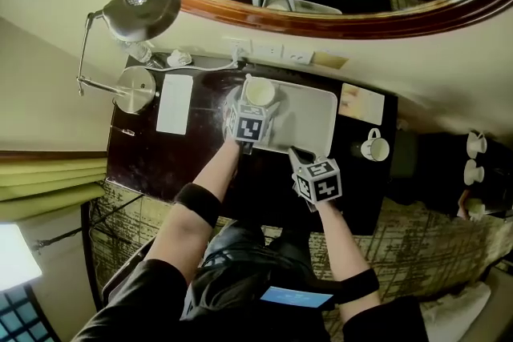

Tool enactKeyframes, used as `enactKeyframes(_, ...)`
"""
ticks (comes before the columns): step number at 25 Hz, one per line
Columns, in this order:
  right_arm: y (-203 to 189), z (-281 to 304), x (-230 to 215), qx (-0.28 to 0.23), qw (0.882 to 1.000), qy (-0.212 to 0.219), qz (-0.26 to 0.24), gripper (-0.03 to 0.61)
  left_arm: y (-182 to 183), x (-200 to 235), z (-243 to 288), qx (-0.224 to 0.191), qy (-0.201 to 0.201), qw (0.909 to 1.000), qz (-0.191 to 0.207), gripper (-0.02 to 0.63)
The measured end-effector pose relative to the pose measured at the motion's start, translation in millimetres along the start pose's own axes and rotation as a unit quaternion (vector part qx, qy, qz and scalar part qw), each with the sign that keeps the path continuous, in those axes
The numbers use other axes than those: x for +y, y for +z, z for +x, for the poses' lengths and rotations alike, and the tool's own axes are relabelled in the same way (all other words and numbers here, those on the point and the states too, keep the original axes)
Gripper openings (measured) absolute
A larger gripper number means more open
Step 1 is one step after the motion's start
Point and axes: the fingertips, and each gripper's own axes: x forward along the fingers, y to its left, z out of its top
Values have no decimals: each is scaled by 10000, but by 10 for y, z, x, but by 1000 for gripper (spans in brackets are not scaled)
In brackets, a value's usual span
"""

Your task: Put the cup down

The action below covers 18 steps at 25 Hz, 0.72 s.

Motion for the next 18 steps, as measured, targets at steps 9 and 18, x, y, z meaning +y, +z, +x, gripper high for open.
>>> enactKeyframes(9, 5, 38, -71, -49, 10000, -34, 63, 0, -30, -37, 167, 54, -112, 9995, 280, 496)
enactKeyframes(18, -34, -108, -52, -118, 9998, -62, 162, 0, 27, -71, 110, -115, -75, 9981, 593, 413)
